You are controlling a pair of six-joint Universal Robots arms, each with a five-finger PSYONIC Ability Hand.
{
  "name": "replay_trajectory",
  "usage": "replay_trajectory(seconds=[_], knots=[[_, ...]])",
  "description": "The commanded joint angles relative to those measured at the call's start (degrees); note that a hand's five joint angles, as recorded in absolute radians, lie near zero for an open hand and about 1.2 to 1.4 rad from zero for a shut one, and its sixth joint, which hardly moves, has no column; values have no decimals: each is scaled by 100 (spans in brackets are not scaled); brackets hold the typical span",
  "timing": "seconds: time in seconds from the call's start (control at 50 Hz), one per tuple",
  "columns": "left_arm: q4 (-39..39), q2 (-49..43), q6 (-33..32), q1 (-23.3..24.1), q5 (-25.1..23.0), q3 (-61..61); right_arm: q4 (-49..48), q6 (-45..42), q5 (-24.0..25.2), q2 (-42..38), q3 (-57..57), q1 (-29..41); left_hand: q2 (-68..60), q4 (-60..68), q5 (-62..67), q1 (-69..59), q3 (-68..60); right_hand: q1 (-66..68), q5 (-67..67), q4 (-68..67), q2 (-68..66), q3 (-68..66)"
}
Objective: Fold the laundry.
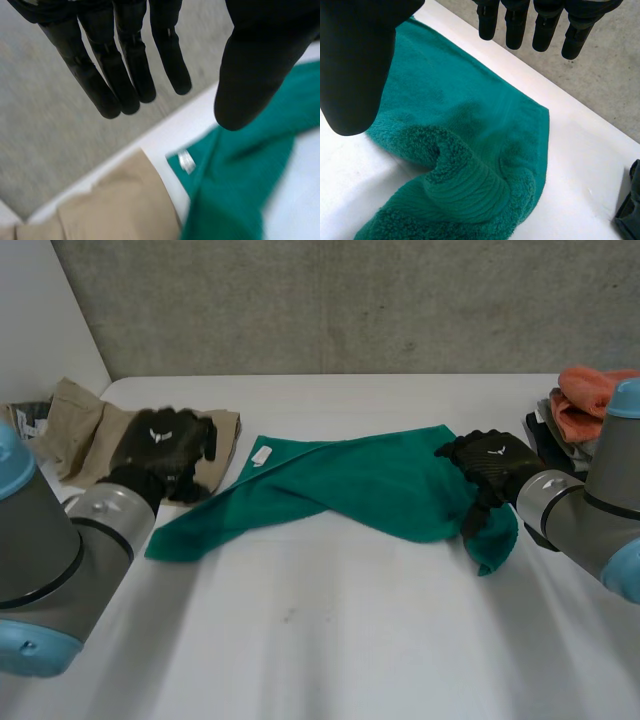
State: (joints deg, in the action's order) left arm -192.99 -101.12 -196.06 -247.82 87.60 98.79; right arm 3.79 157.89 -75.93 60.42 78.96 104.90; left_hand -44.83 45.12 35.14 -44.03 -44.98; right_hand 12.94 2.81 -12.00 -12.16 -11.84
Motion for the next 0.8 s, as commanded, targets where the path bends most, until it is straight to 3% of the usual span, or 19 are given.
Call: replay_trajectory(seconds=[0.02, 0.22, 0.4, 0.46, 0.52, 0.56, 0.58, 0.68, 0.8], knots=[[957, -380, -151, 32, 503, -149, -10, 5, 78, -39, 58, 48, 533, -562, -564, 453, 548, -294, -281, 200, 216, 184], [394, -1330, -836, -249, 574, -439, -54, -145, 192, -22, 225, 162, 1073, -1102, -1105, 993, 1088, -294, -281, 200, 216, 184], [218, -2086, -1452, -583, 574, -852, -238, -294, 210, -13, 374, 197, 587, -616, -618, 506, 602, -294, -281, 200, 216, 184], [210, -2174, -1557, -610, 565, -984, -256, -303, 201, -13, 400, 215, -151, 122, 120, -231, -136, -294, -281, 200, 216, 184], [183, -2262, -1593, -583, 504, -1098, -291, -286, 192, -4, 427, 215, -1564, 1535, 1533, -1644, -1549, -294, -281, 200, 216, 184], [183, -2350, -1619, -522, 495, -1221, -343, -277, 183, 39, 444, 206, -3360, 3331, 3329, -3440, -3345, -294, -281, 200, 216, 184], [201, -2368, -1628, -513, 503, -1265, -361, -285, 175, 66, 444, 197, -3515, 3486, 3484, -3596, -3500, -294, -281, 200, 216, 184], [219, -2175, -1628, -495, 635, -1389, -370, -268, 201, 268, 409, 109, -3517, 3488, 3486, -3597, -3502, -294, -281, 200, 216, 184], [183, -1051, -1304, -407, 635, -1503, -317, -303, 227, 356, 164, 65, -3517, 3488, 3486, -3597, -3502, -294, -281, 200, 216, 184]])
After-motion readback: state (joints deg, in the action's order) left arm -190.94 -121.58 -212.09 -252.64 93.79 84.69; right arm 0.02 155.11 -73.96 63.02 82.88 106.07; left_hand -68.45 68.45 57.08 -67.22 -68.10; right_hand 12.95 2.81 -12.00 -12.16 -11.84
